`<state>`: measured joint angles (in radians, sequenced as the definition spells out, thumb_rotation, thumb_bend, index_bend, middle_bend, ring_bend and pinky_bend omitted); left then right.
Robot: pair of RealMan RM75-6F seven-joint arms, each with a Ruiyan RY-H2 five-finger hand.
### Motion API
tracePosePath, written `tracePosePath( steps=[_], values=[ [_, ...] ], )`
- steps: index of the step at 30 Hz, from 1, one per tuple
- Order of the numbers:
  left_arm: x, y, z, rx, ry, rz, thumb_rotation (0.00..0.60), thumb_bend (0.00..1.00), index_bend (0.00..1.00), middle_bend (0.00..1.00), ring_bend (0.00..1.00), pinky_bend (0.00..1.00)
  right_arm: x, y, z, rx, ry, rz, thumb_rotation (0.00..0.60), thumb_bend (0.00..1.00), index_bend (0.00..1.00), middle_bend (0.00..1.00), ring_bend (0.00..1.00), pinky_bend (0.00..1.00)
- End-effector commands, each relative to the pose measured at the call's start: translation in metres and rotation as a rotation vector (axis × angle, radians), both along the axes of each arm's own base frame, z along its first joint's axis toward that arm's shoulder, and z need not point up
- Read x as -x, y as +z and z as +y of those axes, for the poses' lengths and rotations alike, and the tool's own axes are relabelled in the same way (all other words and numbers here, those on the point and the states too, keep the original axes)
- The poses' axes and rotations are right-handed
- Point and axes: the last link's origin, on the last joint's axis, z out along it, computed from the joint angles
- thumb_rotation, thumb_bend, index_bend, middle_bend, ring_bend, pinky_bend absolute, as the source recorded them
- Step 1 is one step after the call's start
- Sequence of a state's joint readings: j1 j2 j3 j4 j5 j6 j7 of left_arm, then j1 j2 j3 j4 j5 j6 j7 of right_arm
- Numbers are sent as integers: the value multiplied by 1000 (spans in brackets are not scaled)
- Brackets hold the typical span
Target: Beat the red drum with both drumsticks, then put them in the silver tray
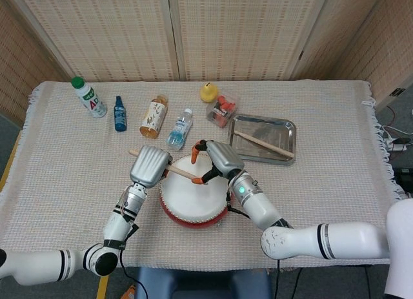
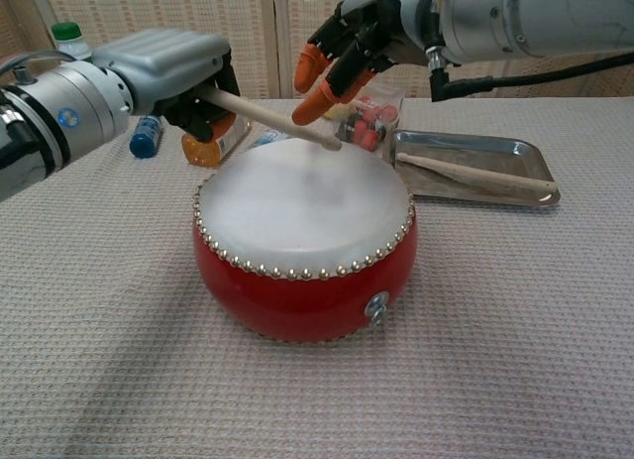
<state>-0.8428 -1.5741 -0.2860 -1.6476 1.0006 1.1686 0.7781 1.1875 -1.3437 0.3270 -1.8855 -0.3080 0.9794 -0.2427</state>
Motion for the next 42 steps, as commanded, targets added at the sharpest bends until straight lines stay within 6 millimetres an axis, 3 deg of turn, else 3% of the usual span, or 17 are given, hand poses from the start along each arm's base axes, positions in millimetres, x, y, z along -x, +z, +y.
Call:
tracePosePath(
  steps=[1,14,26,35,42],
  values=[
    [-6,-2,0,-1,3,-2,600,978,953,1000,1000,1000,-3,-3,-1,17,3,10,600,1,540,262,183,230],
    [-16,-6,-1,-4,1,6,600,978,953,1000,1000,1000,-10,-20,-4,16,15,42,600,98,558,262,183,230],
    [-16,-8,-1,-2,-6,16,600,977,951,1000,1000,1000,-13,-25,-3,19,33,54,600,299,592,262,176,230],
    [-15,-10,-1,-7,-29,49,600,977,940,1000,1000,1000,-13,-24,-5,33,45,67,600,338,611,262,176,230],
    [-16,-11,-3,-19,-60,69,600,977,906,1000,1000,1000,-13,-25,-5,43,43,76,600,374,680,306,205,234]
  ],
)
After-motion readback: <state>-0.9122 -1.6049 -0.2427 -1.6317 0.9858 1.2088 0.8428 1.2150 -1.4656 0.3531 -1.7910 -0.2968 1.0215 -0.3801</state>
